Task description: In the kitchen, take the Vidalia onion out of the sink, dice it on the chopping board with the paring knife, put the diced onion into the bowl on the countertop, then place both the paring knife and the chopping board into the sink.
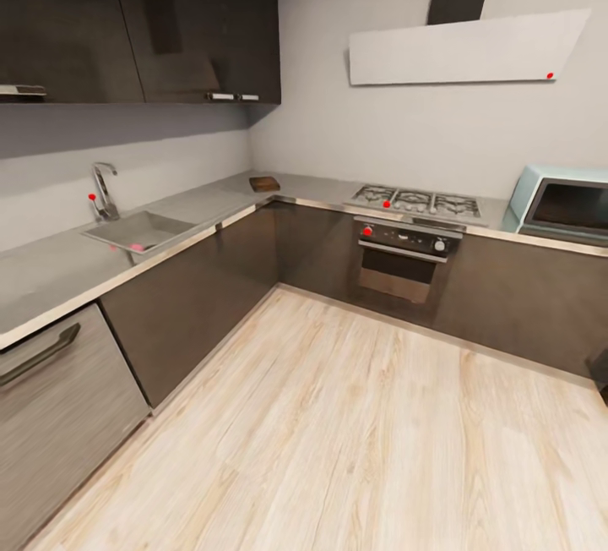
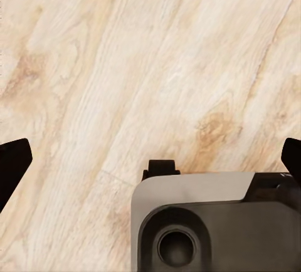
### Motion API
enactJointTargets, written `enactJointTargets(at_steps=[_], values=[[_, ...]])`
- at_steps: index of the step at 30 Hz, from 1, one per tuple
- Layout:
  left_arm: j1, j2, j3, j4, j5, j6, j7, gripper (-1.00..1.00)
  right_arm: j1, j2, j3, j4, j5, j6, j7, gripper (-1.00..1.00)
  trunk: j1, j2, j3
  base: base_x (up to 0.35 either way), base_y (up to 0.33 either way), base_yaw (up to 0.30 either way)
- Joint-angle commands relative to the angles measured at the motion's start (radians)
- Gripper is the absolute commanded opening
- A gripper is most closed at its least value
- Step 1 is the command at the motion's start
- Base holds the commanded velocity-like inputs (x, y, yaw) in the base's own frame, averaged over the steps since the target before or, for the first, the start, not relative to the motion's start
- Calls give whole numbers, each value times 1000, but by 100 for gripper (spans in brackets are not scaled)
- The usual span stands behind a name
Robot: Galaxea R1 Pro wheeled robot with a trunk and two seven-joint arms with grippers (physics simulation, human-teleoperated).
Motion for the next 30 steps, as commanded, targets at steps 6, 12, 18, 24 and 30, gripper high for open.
enactJointTargets(at_steps=[6, 12, 18, 24, 30], values=[[0, 0, 0, -1, 0, -2, 2, 100, 0, 0, 0, 0, 0, -2, -3, 100, -23, 42, 18, 0, 0, 0], [0, 0, 0, -1, 0, -2, 2, 100, 0, 0, 0, 0, 0, -2, -3, 100, -46, 84, 37, 0, 0, 0], [0, 0, 0, -1, 0, -2, 2, 100, 0, 0, 0, -1, 0, -2, -3, 100, -69, 126, 56, 0, 0, 0], [0, 0, 0, -1, 0, -2, 3, 100, 0, 1, 0, -1, 1, -2, -3, 100, -92, 168, 75, 0, 0, 0], [0, 0, 0, 0, 0, -2, 4, 100, 0, 1, 0, -1, 0, -2, -3, 100, -115, 210, 93, 0, 0, 0]])
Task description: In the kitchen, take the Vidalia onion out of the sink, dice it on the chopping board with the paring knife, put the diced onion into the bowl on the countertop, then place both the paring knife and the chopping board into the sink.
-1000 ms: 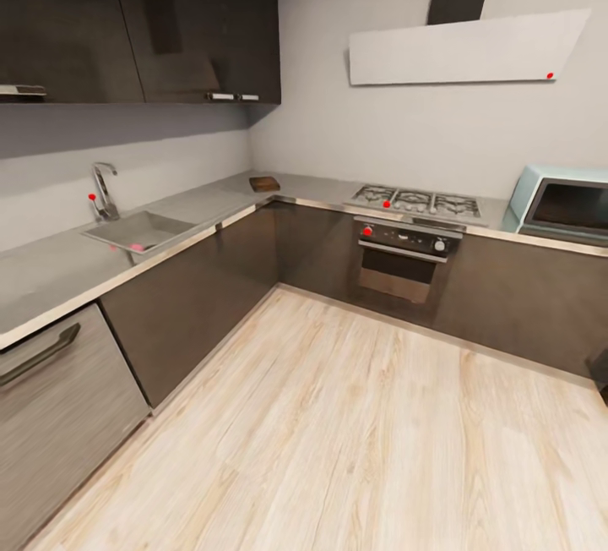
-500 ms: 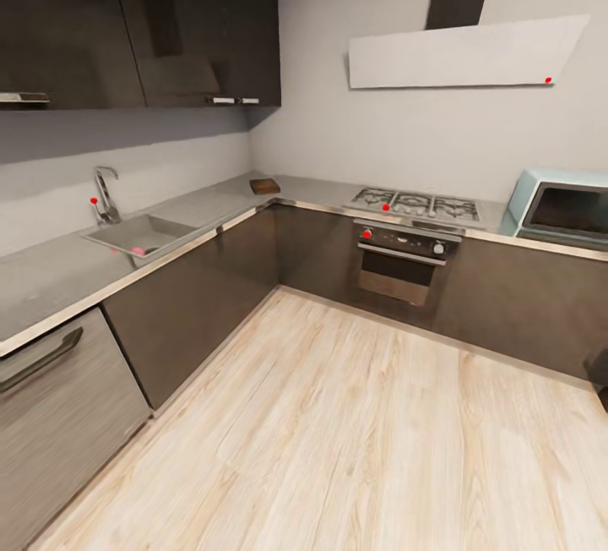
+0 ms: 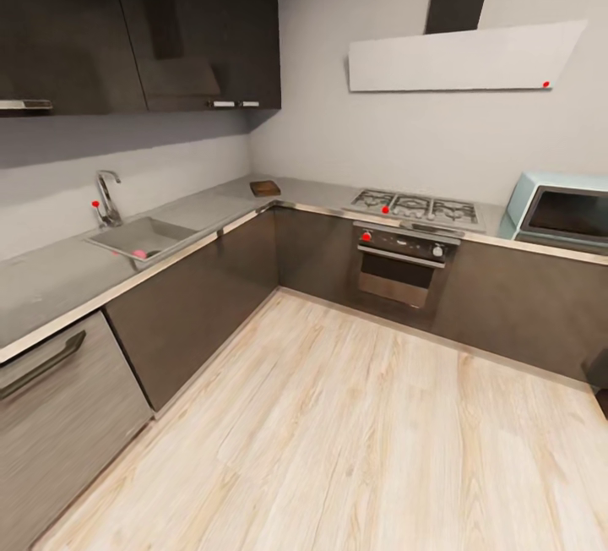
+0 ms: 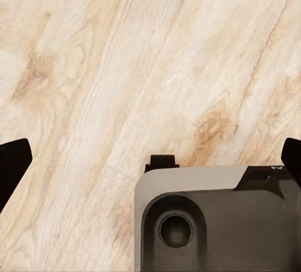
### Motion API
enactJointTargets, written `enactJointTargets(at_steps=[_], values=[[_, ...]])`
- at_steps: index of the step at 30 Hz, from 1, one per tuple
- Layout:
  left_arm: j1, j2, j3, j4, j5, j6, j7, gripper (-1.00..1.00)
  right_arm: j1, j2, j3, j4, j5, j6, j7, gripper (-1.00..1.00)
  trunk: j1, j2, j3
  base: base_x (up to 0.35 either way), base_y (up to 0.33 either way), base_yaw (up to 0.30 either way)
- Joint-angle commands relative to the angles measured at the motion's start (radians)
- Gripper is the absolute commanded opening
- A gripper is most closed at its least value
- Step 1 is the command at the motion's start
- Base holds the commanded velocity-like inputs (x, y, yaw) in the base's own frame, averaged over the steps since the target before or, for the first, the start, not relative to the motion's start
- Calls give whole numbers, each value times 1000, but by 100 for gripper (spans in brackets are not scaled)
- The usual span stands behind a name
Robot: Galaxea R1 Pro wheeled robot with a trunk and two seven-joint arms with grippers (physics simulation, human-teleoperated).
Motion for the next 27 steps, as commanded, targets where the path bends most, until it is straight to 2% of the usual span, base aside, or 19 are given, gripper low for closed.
enactJointTargets(at_steps=[1, 27], values=[[0, 0, 0, -1, 0, -2, 0, 100, 0, 0, 0, 0, 0, -2, -3, 100, -4, 7, 2, 0, 0, 0], [0, 0, 1, -1, 1, -2, 0, 100, 0, 1, 0, -1, 1, -2, -3, 100, -104, 189, 84, 0, 0, 0]])
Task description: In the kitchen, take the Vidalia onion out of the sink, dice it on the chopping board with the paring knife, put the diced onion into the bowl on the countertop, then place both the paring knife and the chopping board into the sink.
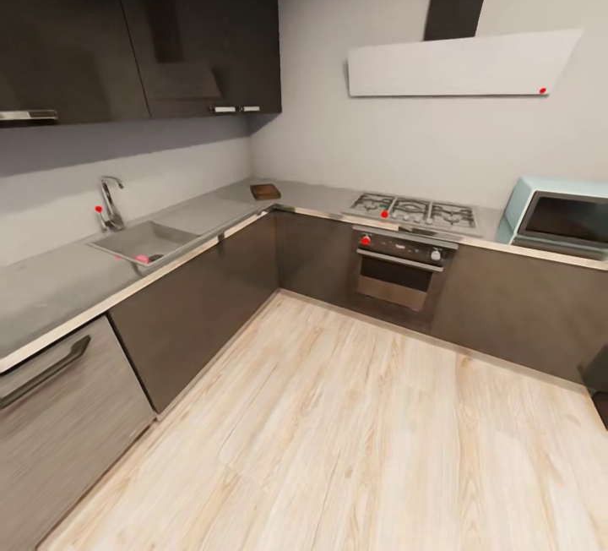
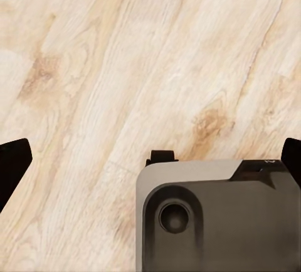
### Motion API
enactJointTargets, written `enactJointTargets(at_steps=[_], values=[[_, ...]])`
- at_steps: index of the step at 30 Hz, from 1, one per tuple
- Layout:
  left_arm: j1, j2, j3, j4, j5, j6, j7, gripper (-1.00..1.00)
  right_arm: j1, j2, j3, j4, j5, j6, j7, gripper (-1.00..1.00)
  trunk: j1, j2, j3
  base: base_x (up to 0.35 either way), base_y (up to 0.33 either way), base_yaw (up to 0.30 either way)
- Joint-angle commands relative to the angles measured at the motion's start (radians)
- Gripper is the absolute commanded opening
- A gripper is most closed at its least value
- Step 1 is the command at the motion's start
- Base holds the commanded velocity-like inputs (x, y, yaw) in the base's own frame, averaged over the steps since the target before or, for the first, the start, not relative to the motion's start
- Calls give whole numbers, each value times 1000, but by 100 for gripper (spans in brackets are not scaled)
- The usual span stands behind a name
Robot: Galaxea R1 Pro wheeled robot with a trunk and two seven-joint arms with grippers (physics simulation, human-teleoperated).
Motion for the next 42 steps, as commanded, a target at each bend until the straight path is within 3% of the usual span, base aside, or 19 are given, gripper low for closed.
enactJointTargets(at_steps=[1, 42], values=[[0, 0, 0, -1, 0, -2, 0, 100, 0, 1, 0, 0, 1, -2, -3, 100, -4, 6, 2, 0, 0, 0], [0, 0, 3, -2, 0, -2, 0, 100, 0, -2, 2, 1, 2, -4, -2, 100, -161, 293, 131, 0, 0, 0]])
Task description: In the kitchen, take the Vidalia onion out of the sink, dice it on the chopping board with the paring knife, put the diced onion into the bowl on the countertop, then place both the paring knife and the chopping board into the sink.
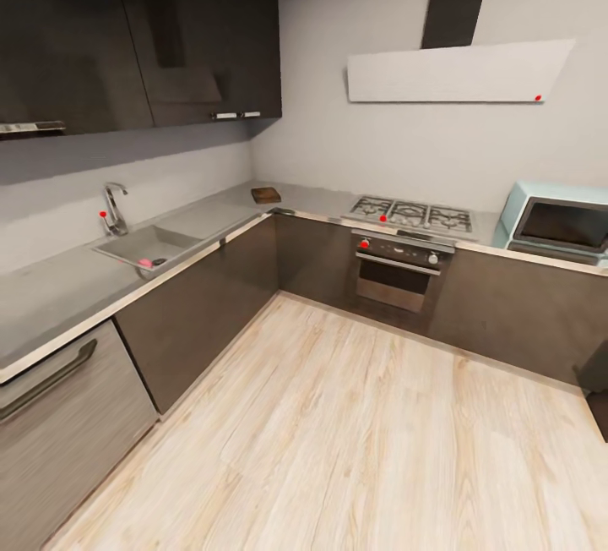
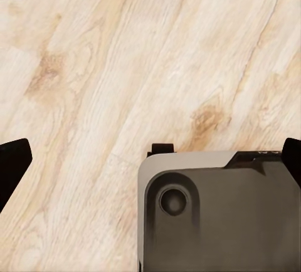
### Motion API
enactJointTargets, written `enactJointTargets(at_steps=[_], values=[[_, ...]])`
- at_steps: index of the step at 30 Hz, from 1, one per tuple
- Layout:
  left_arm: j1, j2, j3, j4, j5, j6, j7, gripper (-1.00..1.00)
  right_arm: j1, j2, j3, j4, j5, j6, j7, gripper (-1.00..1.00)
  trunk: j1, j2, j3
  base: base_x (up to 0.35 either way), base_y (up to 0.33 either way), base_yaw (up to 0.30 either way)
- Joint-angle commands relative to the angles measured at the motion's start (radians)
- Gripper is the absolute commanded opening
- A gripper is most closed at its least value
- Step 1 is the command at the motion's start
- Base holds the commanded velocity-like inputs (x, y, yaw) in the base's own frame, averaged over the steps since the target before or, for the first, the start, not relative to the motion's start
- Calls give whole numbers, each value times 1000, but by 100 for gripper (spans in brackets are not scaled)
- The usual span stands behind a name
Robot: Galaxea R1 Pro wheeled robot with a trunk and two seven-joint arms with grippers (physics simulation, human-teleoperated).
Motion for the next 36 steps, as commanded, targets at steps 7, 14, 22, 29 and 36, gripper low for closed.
enactJointTargets(at_steps=[7, 14, 22, 29, 36], values=[[0, 0, 1, -1, 0, -2, 0, 100, 0, 0, 0, 0, 1, -2, -3, 100, -26, 48, 21, 0, 0, 0], [0, 0, 1, -1, 0, -2, 0, 100, 0, 0, 0, 0, 1, -2, -3, 100, -38, 69, 30, 0, 0, 0], [0, 0, 1, -1, 0, -2, 0, 100, 0, 0, 0, 0, 1, -2, -3, 100, -38, 69, 30, 0, 0, 0], [0, -1, 1, 0, 0, -2, 0, 100, 0, 0, 0, 0, 1, -2, -3, 100, -38, 69, 30, 0, 0, 0], [0, -1, 1, 0, 0, -2, 0, 100, 0, 0, 0, 0, 1, -2, -3, 100, -38, 69, 30, 0, 0, 0]])
